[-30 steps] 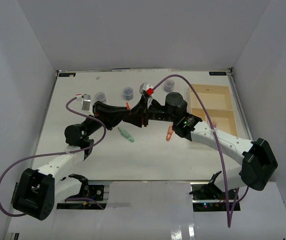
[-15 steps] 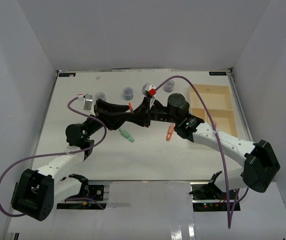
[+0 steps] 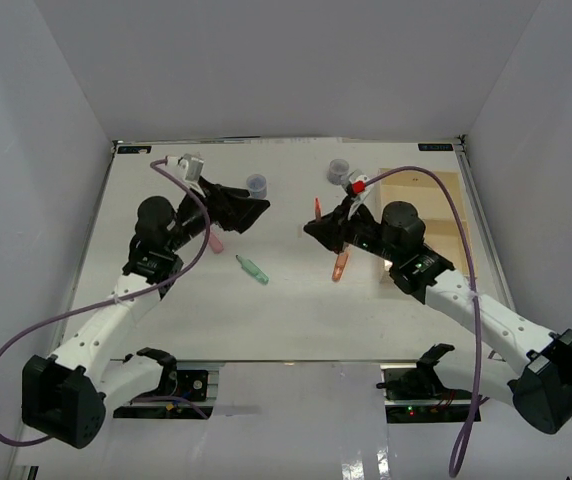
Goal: Sort the stationery into containers
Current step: Close the pen cap on the pen.
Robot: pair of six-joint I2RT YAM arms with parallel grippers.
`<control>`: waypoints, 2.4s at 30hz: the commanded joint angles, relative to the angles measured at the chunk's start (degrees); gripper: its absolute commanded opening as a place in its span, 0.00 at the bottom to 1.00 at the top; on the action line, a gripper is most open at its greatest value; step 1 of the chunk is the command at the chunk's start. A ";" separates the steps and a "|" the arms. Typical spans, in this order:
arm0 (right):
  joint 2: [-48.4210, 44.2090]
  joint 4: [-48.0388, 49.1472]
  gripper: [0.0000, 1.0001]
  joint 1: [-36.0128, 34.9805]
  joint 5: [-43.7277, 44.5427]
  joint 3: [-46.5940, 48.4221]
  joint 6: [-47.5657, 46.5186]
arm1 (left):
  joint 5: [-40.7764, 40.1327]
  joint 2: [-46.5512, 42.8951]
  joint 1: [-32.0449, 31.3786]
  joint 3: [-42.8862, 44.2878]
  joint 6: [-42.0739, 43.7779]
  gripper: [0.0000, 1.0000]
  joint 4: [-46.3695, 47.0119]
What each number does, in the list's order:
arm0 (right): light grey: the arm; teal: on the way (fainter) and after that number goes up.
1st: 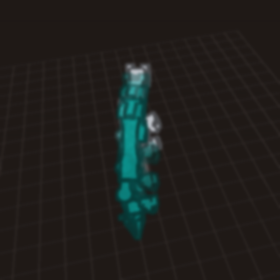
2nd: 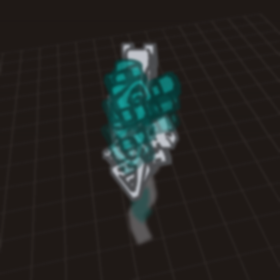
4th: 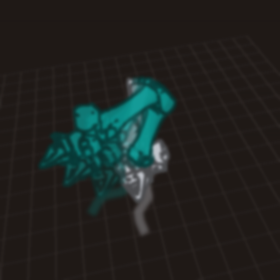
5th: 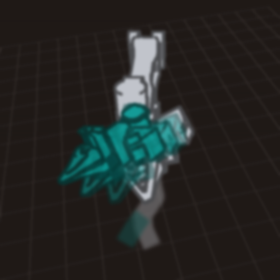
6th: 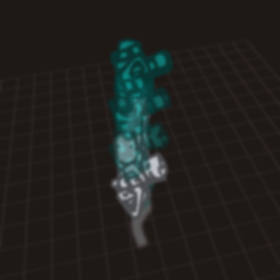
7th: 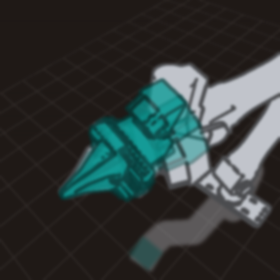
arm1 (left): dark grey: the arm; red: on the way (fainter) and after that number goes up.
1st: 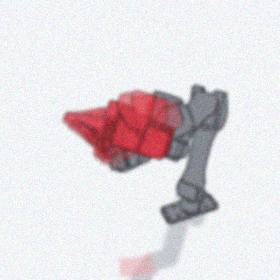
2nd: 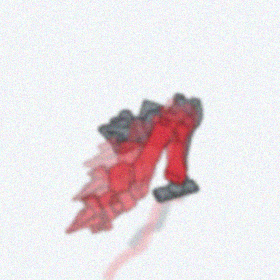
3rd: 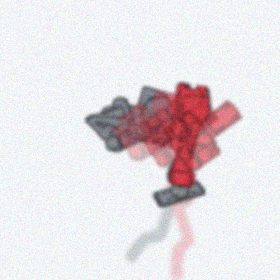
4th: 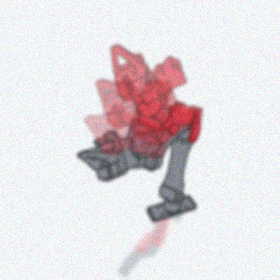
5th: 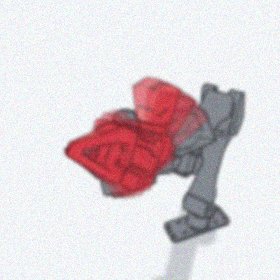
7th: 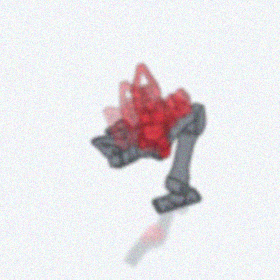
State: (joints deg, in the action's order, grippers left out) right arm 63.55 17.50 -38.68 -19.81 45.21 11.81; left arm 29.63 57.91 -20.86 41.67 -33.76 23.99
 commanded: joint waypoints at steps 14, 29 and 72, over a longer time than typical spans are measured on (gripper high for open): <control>-14.94 -17.22 0.08 3.08 21.66 -7.15 -4.43 | -24.51 47.07 -10.86 43.82 4.23 0.90 -52.53; -20.57 -21.01 0.08 3.17 23.33 -11.46 -6.10 | -38.50 71.63 -16.58 73.19 2.82 0.75 -68.46; -23.38 -21.71 0.08 3.26 21.66 -14.45 -7.06 | -41.14 76.92 -18.34 75.49 2.03 0.00 -70.40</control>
State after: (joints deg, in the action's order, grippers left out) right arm 39.92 -5.89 -35.64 2.39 29.34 5.58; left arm -12.62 137.51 -39.13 118.48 -31.14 -47.75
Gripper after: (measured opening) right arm 0.201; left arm 0.208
